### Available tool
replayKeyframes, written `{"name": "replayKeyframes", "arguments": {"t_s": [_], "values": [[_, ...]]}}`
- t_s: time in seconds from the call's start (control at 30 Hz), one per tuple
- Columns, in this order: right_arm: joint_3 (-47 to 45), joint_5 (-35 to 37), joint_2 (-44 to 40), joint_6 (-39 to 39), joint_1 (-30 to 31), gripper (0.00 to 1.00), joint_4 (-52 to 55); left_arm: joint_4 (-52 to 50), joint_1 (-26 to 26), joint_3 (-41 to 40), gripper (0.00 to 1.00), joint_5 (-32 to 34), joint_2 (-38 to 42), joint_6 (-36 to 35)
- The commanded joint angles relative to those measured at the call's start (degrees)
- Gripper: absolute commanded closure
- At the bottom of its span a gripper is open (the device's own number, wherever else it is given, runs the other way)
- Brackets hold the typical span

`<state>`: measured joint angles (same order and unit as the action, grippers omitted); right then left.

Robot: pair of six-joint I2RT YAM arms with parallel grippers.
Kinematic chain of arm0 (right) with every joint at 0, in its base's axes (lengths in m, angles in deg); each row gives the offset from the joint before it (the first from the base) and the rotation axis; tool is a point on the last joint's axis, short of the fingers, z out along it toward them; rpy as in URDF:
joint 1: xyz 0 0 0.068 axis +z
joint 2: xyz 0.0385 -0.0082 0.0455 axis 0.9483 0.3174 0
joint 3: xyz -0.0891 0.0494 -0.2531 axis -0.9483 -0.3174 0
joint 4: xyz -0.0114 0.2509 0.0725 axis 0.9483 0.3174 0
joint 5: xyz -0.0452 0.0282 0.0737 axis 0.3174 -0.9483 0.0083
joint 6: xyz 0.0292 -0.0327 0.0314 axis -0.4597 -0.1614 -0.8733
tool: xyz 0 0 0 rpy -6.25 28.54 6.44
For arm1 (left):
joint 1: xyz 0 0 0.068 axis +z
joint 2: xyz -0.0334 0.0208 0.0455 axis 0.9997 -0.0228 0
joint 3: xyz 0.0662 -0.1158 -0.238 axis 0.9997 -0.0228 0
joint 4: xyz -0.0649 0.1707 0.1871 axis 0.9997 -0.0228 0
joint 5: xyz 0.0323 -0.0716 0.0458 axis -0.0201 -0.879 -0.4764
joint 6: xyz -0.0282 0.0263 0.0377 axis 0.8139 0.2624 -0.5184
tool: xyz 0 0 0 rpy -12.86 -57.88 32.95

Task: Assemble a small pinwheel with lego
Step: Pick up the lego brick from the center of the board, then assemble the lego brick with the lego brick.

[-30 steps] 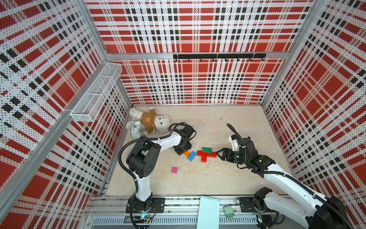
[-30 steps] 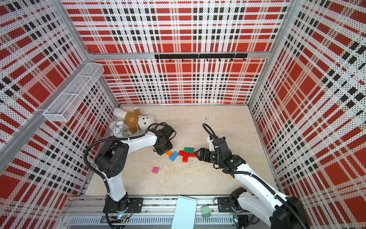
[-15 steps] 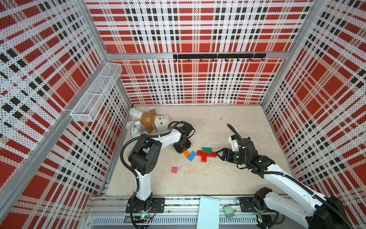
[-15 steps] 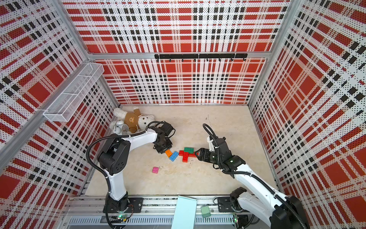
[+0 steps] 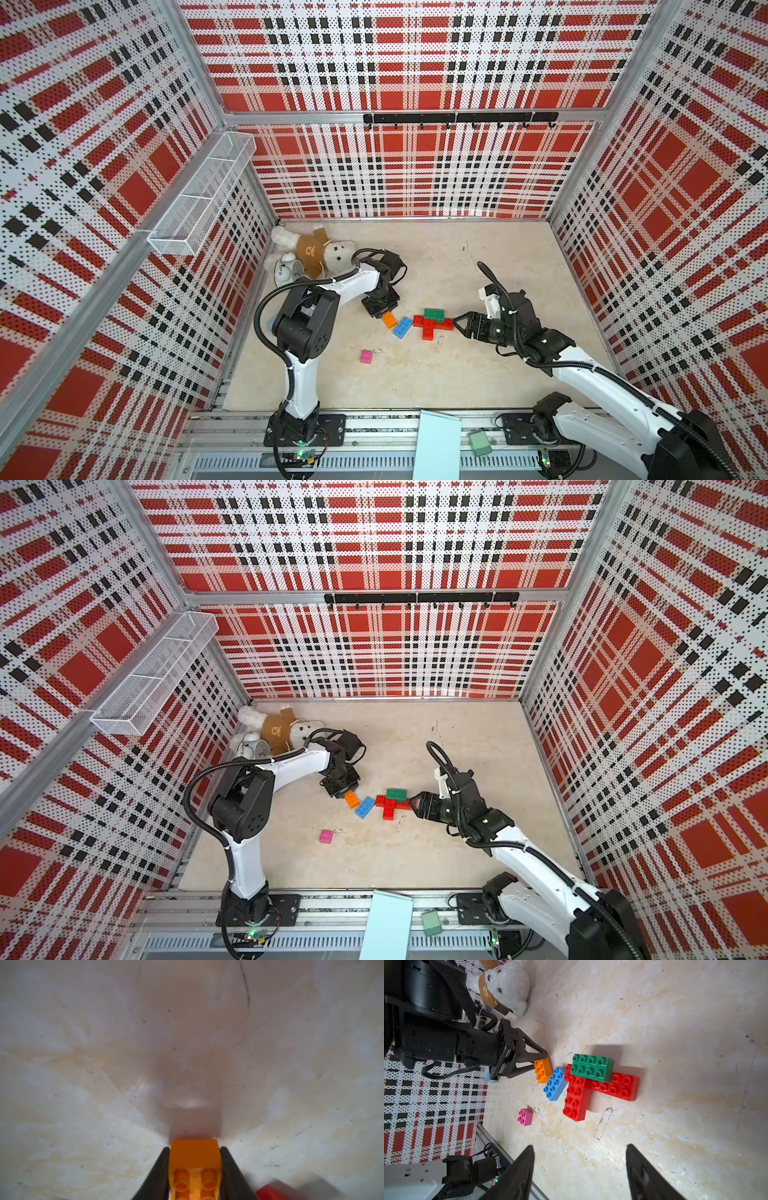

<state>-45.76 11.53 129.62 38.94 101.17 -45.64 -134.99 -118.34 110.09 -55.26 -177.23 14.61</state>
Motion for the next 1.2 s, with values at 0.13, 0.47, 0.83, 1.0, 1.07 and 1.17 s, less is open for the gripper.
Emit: {"name": "replayKeyframes", "arguments": {"t_s": [0.13, 0.47, 0.83, 1.0, 1.07, 1.17], "values": [[0.25, -1.72, 5.28, 0.34, 0.73, 0.32, -8.72, -6.93, -1.35, 12.25, 0.70, 1.96, 0.55, -14.00], [4.09, -1.74, 13.88, -1.63, 2.33, 0.52, -15.03, -12.18, -5.63, 29.94, 0.73, -2.84, -11.74, -27.53], [5.53, 0.69, 22.20, -6.03, 7.59, 0.73, -22.10, -14.08, -9.53, 33.89, 0.74, -3.69, -17.32, -30.90], [5.42, 0.14, 26.24, -8.52, 8.62, 0.81, -27.72, -14.03, -10.26, 34.18, 0.74, -3.46, -17.90, -30.96], [5.64, 0.62, 27.10, -8.90, 8.70, 0.84, -28.17, -14.03, -10.43, 34.00, 0.74, -2.68, -17.77, -31.06], [5.29, 1.52, 27.29, -9.68, 8.96, 0.85, -29.40, -14.82, -10.53, 33.53, 0.74, -1.87, -17.79, -31.22]]}}
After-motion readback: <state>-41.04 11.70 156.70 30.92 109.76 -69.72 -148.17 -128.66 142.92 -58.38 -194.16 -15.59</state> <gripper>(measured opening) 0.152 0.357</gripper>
